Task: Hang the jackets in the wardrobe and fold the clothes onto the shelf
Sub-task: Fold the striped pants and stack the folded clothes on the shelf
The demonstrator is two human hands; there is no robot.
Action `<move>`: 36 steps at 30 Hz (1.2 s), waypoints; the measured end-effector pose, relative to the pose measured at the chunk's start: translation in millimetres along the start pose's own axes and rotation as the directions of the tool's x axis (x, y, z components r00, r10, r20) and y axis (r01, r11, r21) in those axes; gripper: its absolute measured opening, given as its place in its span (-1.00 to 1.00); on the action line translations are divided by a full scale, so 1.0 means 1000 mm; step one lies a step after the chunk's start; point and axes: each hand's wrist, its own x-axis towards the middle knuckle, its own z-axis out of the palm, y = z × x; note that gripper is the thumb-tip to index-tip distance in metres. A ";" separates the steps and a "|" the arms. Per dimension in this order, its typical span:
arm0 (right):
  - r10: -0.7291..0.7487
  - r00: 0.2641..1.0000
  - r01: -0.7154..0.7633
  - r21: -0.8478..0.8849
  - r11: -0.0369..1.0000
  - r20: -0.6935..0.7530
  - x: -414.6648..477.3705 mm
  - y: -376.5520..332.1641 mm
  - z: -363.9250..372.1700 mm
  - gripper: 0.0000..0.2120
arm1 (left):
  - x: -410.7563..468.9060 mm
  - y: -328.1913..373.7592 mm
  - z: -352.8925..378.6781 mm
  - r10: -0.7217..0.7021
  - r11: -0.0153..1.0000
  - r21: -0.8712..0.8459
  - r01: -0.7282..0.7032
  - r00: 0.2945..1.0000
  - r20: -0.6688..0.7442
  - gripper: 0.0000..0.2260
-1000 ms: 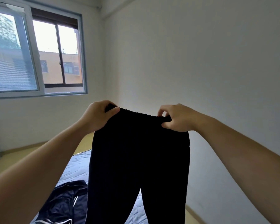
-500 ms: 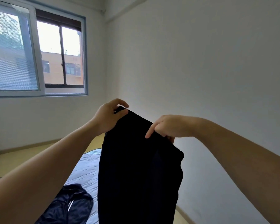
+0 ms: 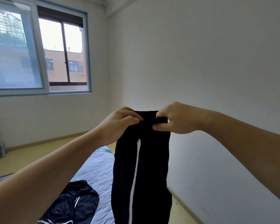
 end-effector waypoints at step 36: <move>0.287 0.941 -0.194 0.411 0.890 -0.178 0.071 -0.033 0.061 -0.77 | 0.042 -0.068 -0.084 -0.084 0.892 0.451 0.014 0.987 0.135 -0.80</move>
